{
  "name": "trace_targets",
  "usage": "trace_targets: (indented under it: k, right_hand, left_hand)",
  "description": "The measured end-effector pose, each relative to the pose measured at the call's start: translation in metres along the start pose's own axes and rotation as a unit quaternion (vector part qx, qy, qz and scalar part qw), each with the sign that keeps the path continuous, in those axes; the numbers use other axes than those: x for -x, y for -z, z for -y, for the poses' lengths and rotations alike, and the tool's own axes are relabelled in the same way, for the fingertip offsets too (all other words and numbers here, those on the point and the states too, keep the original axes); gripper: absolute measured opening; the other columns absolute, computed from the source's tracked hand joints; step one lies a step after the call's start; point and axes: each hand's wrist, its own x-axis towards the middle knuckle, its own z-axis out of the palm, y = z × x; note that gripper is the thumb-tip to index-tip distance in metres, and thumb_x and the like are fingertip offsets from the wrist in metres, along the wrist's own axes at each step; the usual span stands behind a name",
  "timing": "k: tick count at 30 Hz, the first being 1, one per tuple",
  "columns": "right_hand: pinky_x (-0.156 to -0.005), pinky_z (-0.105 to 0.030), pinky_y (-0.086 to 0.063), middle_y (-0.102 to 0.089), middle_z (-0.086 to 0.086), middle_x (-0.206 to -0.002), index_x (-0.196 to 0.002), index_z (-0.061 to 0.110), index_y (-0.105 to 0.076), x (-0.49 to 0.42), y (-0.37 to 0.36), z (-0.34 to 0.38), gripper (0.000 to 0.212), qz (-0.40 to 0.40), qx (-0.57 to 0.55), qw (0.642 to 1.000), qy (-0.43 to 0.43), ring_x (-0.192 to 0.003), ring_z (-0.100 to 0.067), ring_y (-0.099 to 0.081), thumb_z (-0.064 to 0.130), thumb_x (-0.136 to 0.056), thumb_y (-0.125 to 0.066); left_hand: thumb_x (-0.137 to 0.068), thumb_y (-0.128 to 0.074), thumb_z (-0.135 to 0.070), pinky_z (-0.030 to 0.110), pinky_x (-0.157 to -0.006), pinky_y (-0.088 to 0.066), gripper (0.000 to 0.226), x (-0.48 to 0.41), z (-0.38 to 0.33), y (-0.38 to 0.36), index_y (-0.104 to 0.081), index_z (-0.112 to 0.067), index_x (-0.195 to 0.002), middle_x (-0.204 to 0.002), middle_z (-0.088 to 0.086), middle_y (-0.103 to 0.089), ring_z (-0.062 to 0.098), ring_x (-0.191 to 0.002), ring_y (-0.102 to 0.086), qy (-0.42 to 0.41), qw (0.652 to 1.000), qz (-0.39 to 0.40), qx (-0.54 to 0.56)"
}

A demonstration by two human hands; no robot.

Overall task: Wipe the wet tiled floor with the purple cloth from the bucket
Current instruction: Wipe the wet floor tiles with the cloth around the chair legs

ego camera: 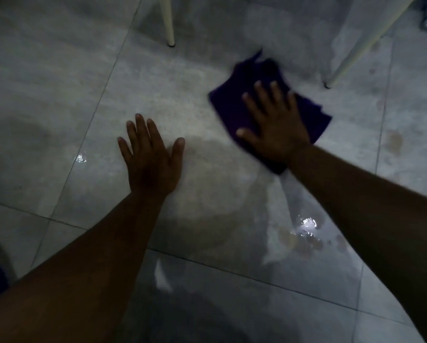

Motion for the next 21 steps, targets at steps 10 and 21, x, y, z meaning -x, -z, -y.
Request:
trace_targets:
  k: [10,21]
  right_hand:
    - [-0.117,-0.063,-0.017,-0.029,-0.005,-0.161,-0.151,0.031,-0.035,0.235,-0.042,-0.046,0.078,0.056,0.034,0.958,0.279,-0.15,-0.038,-0.019,0.072,-0.085,-0.044]
    - [-0.116,-0.066,-0.011,-0.012,-0.006,-0.165,-0.156,0.026,-0.016,0.198,-0.034,-0.021,0.08,0.011,0.021,0.998,0.06,-0.152,-0.037,-0.005,0.07,-0.091,-0.025]
  left_hand:
    - [-0.078,-0.017,-0.085,0.055,-0.123,0.008,0.108,-0.003,0.025,0.011,-0.01,-0.013,-0.158,-0.168,0.013,0.006,0.03,-0.155,0.01,-0.033,0.996,0.046,0.071]
    - [-0.096,-0.032,-0.053,0.068,-0.118,-0.011,0.068,0.07,-0.08,0.022,-0.04,-0.011,-0.149,-0.165,0.015,-0.02,0.034,-0.153,-0.018,-0.225,0.97,-0.003,0.094]
